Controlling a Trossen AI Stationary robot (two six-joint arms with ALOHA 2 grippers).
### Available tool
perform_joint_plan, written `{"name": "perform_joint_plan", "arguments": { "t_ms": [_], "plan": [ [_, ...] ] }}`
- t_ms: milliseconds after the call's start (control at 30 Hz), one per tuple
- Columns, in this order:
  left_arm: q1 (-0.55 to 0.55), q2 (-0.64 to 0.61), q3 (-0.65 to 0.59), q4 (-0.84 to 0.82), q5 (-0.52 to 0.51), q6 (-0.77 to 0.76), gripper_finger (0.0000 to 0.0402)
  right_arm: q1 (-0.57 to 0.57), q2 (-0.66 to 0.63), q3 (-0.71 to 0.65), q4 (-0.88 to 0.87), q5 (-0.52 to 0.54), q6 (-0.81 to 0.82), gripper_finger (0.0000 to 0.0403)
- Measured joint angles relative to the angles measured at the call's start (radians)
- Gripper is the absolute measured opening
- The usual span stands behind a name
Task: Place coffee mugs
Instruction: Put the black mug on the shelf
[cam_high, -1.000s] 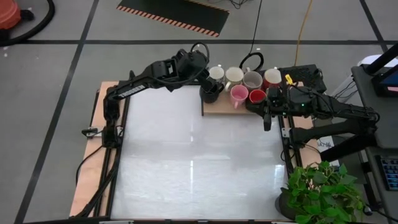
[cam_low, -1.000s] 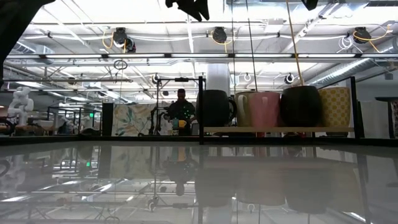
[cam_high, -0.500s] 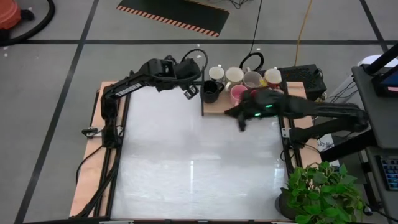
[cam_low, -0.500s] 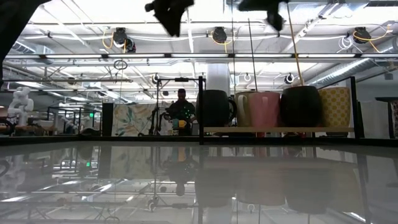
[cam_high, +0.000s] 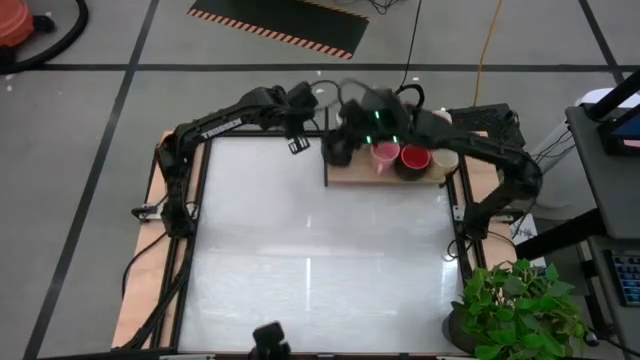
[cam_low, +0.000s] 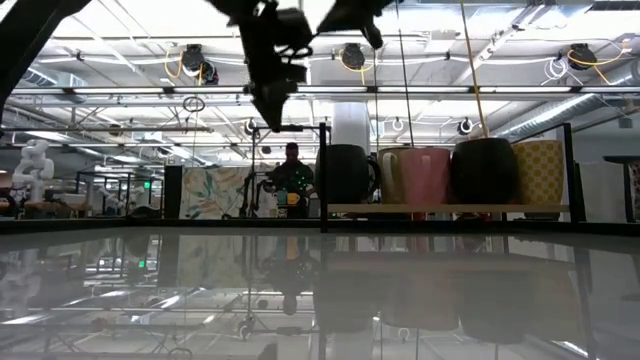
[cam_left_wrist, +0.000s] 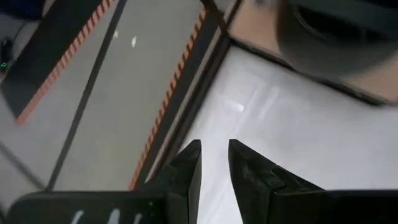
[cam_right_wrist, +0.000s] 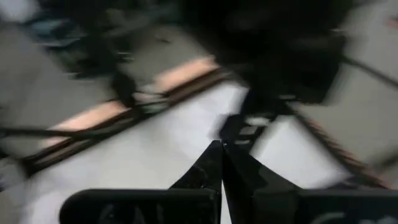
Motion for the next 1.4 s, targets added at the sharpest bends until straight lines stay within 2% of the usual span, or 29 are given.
{"name": "perform_joint_plan", "arguments": {
  "t_ms": [133,333,400,567,833,1000,1267,1400],
  "plan": [
    [0.077,-0.009,-0.084,0.167,0.104,0.053,0.0085,-0.112,0.079,0.140,-0.163,0.074,-0.026,0.0000],
    [0.141,-0.009,-0.163,0.458,0.408,-0.024,0.0085,-0.297,0.157,0.176,-0.212,0.023,0.032,0.0000],
    [0.148,-0.010,-0.190,0.544,0.462,-0.060,0.0085,-0.344,0.178,0.176,-0.199,-0.004,0.059,0.0000],
    [0.148,-0.011,-0.289,0.665,0.443,-0.090,0.0085,-0.415,0.224,0.176,-0.149,-0.040,0.077,0.0000],
    [0.148,-0.011,-0.444,0.681,0.465,-0.130,0.0085,-0.447,0.294,0.177,-0.231,-0.116,0.088,0.0000],
    [0.139,-0.011,-0.524,0.794,0.558,-0.161,0.0085,-0.427,0.311,0.176,-0.275,-0.115,0.065,0.0000],
    [0.101,-0.011,-0.584,0.895,0.565,-0.186,0.0085,-0.392,0.312,0.176,-0.288,-0.012,-0.023,0.0000],
    [0.084,-0.011,-0.605,0.939,0.563,-0.185,0.0085,-0.386,0.336,0.177,-0.309,-0.007,-0.037,0.0000]
  ]
}}
